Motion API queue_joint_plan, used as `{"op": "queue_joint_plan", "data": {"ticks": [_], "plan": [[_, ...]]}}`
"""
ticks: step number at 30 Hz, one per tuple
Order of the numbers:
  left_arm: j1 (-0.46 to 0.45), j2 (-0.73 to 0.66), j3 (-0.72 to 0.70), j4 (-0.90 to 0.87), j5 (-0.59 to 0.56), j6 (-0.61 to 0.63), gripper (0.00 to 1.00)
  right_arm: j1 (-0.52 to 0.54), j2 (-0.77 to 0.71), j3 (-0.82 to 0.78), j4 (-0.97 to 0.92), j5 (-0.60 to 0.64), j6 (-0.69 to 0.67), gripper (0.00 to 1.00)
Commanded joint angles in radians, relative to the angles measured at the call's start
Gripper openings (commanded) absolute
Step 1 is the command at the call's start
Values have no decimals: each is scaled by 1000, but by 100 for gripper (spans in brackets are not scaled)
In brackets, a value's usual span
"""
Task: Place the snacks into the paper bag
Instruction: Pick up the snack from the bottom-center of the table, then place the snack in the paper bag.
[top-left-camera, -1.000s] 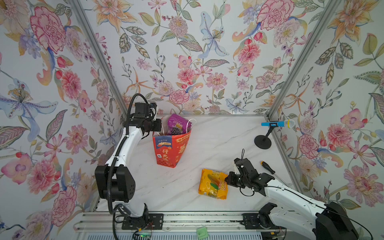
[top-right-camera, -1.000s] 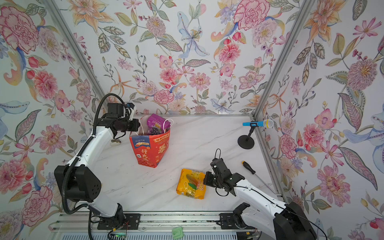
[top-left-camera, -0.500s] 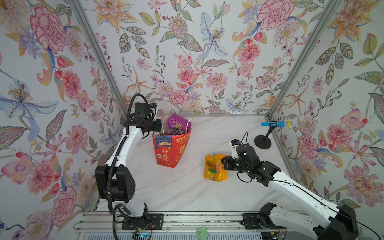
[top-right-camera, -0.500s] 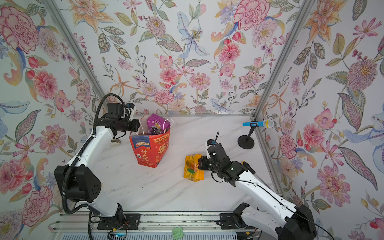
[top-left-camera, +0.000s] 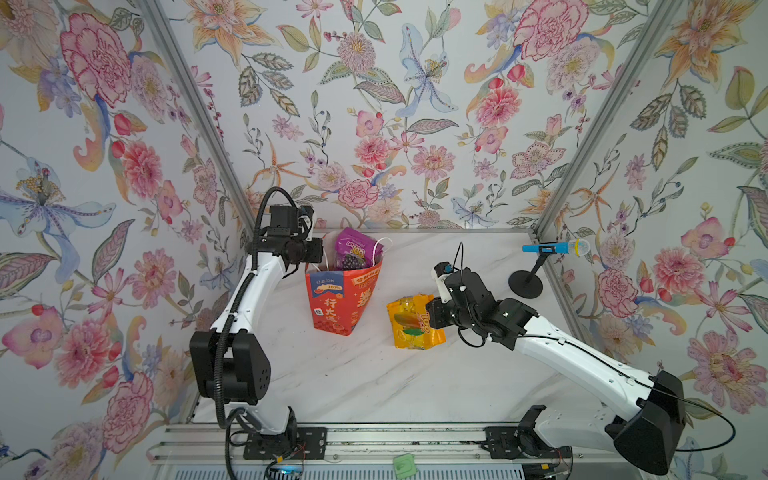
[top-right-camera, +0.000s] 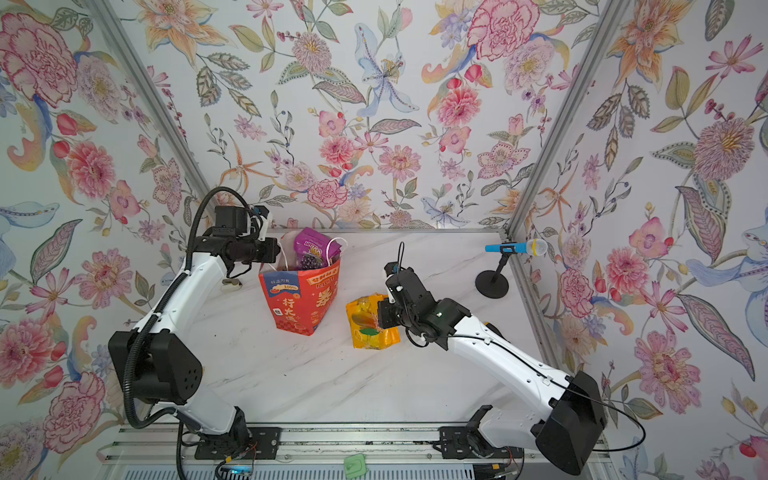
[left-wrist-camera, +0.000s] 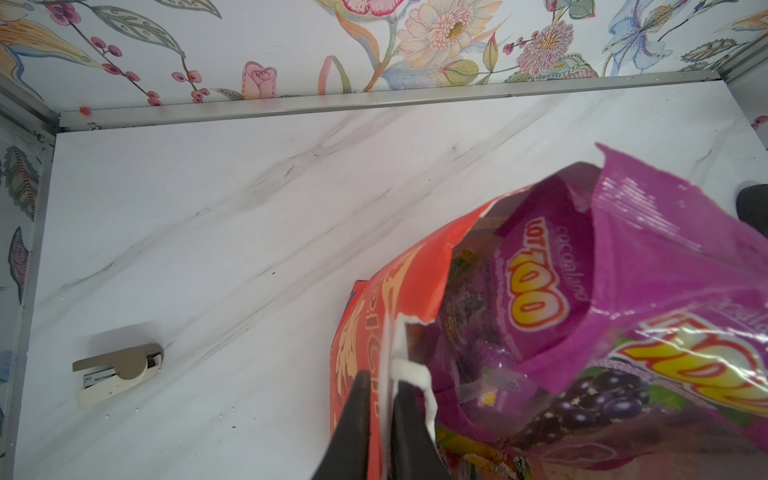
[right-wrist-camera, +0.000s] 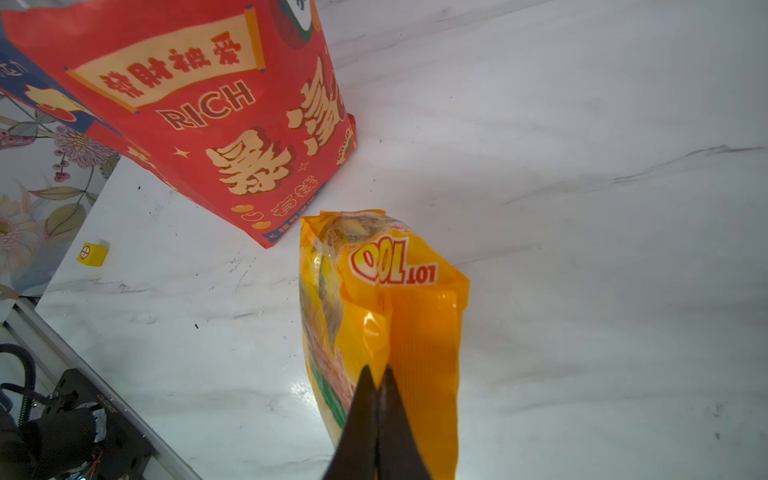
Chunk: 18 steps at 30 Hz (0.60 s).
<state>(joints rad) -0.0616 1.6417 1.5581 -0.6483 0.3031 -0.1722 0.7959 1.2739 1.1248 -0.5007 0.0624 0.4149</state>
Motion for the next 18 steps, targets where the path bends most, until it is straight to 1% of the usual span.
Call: {"op": "queue_joint_plan", "data": {"ticks": [1, 10, 18], "plan": [[6, -16, -10, -7, -12, 2, 14, 0, -21, 120, 34, 82, -83, 0], [6, -17, -11, -7, -14, 3, 13, 0, 36, 347, 36, 112, -197, 0], [6, -17, -12, -7, -15, 5, 13, 0, 143, 619, 72, 94, -309, 0]]}}
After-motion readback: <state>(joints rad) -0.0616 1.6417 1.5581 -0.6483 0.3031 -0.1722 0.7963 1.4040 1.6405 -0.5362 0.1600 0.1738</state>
